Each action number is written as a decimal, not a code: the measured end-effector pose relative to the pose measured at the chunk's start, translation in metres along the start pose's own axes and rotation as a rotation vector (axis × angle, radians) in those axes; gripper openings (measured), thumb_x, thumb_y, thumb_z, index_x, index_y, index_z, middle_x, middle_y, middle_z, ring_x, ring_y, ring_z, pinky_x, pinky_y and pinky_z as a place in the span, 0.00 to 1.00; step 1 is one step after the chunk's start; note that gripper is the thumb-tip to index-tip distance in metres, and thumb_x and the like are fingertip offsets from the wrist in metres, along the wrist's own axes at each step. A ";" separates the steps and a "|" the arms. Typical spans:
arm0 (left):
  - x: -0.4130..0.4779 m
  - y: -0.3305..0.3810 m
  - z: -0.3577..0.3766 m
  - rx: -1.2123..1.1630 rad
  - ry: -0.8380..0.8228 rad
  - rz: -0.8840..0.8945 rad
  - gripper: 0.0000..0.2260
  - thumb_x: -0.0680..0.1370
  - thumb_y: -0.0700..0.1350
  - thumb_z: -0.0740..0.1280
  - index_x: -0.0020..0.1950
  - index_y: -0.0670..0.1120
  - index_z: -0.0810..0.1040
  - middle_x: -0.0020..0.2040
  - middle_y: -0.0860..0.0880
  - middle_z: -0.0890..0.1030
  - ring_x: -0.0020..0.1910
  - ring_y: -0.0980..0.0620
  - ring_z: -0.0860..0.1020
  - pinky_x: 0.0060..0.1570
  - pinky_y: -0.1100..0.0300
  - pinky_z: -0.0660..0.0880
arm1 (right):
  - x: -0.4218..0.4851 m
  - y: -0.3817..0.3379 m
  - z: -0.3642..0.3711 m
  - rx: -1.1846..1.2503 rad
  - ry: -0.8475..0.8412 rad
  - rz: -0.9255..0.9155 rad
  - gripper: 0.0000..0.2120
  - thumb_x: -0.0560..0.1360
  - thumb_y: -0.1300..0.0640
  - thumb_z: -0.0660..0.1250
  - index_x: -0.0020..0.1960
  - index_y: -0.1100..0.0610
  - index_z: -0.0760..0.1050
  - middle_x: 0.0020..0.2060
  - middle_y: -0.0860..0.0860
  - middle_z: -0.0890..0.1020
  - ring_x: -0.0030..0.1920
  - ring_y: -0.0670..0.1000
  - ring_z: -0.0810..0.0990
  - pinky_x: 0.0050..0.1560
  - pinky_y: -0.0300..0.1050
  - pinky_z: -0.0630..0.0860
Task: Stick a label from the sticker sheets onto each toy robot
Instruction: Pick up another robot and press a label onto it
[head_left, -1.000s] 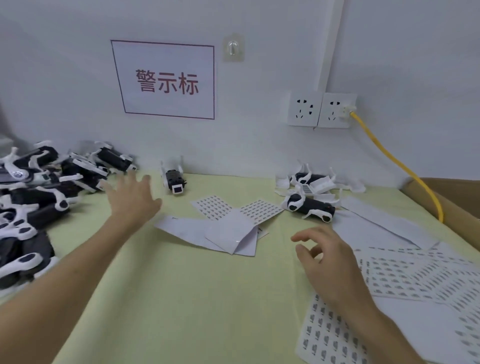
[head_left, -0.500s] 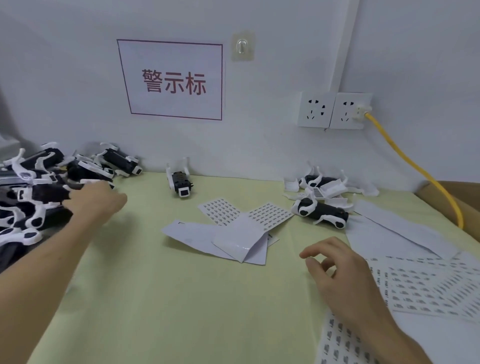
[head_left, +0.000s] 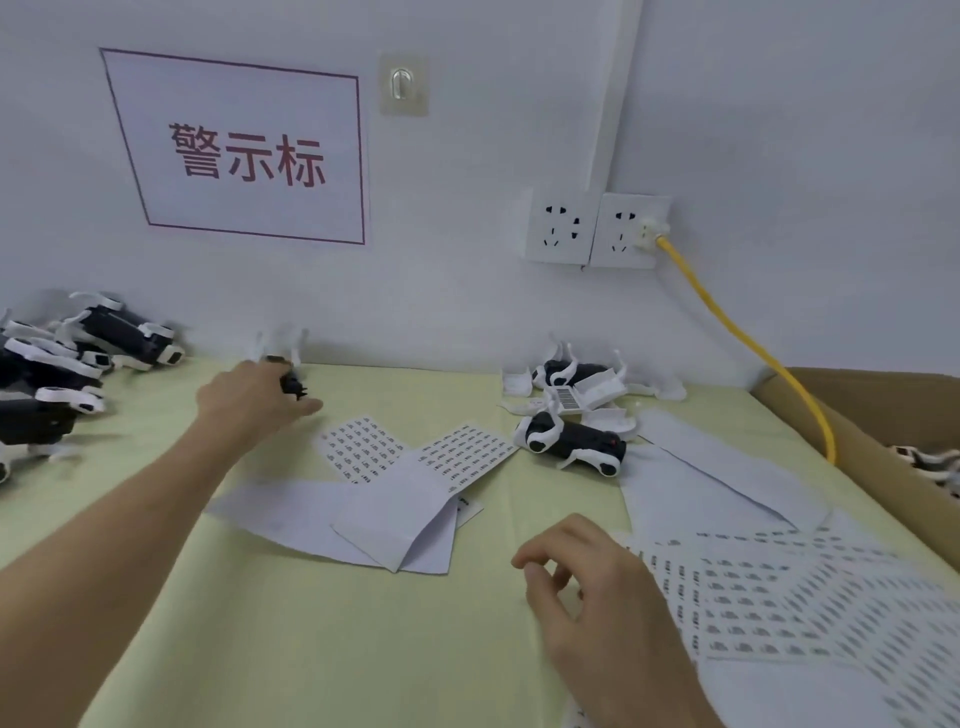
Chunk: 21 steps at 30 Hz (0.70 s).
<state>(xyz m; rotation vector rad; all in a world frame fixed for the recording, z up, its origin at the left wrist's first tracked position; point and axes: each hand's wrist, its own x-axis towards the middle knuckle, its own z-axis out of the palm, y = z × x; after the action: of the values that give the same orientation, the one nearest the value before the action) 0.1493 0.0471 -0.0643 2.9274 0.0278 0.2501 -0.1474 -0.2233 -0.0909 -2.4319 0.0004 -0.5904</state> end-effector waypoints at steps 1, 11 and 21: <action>0.003 -0.002 0.009 -0.087 0.032 -0.025 0.19 0.75 0.59 0.73 0.63 0.54 0.80 0.57 0.43 0.80 0.55 0.38 0.80 0.49 0.52 0.75 | 0.000 0.000 0.000 -0.008 0.012 -0.005 0.05 0.75 0.51 0.66 0.43 0.44 0.79 0.46 0.38 0.78 0.43 0.44 0.79 0.40 0.34 0.70; -0.019 0.058 -0.011 -1.137 -0.115 0.233 0.14 0.72 0.42 0.74 0.54 0.58 0.87 0.50 0.49 0.86 0.50 0.46 0.82 0.49 0.55 0.78 | 0.002 -0.007 -0.004 0.000 0.263 -0.110 0.08 0.73 0.50 0.61 0.42 0.45 0.79 0.38 0.39 0.77 0.35 0.42 0.76 0.36 0.36 0.74; -0.105 0.180 -0.009 -0.667 -0.707 0.968 0.22 0.68 0.38 0.70 0.59 0.57 0.85 0.58 0.52 0.83 0.58 0.54 0.80 0.56 0.61 0.75 | 0.003 -0.009 -0.006 0.033 0.350 -0.118 0.07 0.73 0.53 0.62 0.41 0.48 0.79 0.35 0.41 0.76 0.34 0.42 0.74 0.34 0.31 0.66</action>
<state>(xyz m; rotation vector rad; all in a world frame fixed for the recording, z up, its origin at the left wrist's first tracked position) 0.0441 -0.1310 -0.0367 1.9896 -1.2827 -0.5437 -0.1487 -0.2197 -0.0801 -2.2782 -0.0079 -1.0540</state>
